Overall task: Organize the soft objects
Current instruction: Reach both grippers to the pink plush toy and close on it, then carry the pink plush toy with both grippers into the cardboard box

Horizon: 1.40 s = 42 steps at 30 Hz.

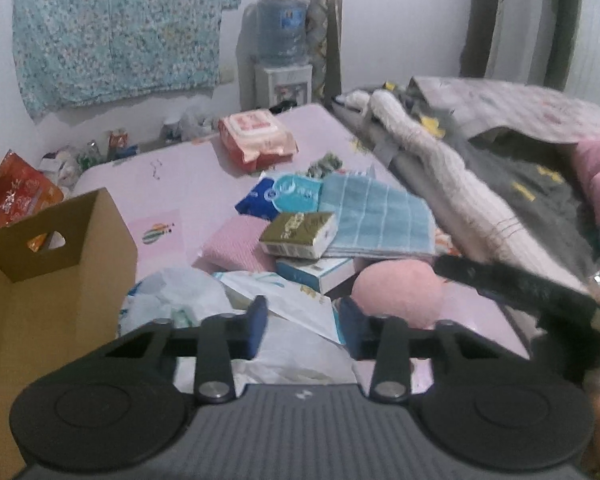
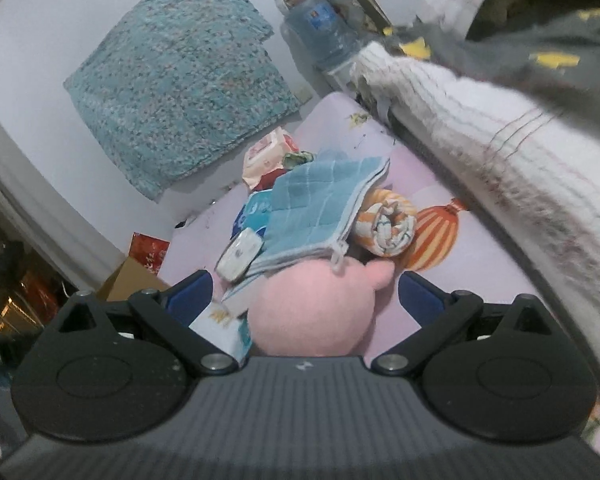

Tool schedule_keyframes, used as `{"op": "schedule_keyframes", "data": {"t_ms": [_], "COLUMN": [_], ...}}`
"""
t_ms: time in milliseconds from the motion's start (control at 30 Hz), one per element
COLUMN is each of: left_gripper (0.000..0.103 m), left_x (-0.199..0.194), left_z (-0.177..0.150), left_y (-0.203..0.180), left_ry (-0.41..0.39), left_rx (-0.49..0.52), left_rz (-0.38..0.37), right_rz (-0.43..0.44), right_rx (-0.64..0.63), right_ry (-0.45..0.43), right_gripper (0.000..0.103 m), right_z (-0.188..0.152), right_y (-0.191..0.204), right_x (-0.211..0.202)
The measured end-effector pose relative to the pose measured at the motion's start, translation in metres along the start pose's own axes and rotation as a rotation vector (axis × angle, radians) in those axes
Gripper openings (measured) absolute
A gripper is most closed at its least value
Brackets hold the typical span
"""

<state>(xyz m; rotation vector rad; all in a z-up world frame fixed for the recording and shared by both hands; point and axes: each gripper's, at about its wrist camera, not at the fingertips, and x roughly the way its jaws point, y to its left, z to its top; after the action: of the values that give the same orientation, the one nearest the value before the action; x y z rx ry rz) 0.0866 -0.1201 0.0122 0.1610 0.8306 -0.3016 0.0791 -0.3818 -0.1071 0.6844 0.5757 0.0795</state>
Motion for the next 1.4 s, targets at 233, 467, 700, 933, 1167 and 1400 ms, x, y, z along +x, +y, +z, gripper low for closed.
{"op": "schedule_keyframes", "data": {"t_ms": [233,467,700,933,1167,1400], "left_gripper": [0.034,0.034,0.046,0.066,0.069,0.084], "left_x": [0.011,0.011,0.011,0.029,0.065,0.079], "left_z": [-0.004,-0.013,-0.027,-0.028,-0.026,-0.034], "left_y": [-0.007,-0.018,-0.054,-0.08,-0.096,-0.103], "left_ry": [0.032,0.076,0.108,0.168,0.302,0.35], "left_rx": [-0.023,0.004,0.133,0.213,0.211,0.24], "left_rz": [-0.029,-0.11,-0.236,-0.285,-0.287,-0.242], "right_rz": [0.03,0.033,0.079,0.165,0.162,0.234], "right_rx": [0.087,0.01,0.096,0.249,0.255,0.31], "right_ry": [0.129,0.181,0.27,0.239,0.272,0.354], "right_gripper": [0.065,0.062,0.065,0.07,0.07,0.068], "right_z": [-0.006,-0.014,-0.024,-0.02,-0.019,-0.033], "right_y": [-0.02,-0.019,-0.046,-0.073,-0.073,-0.071], "right_x": [0.049,0.02,-0.028,-0.041,-0.014,0.002]}}
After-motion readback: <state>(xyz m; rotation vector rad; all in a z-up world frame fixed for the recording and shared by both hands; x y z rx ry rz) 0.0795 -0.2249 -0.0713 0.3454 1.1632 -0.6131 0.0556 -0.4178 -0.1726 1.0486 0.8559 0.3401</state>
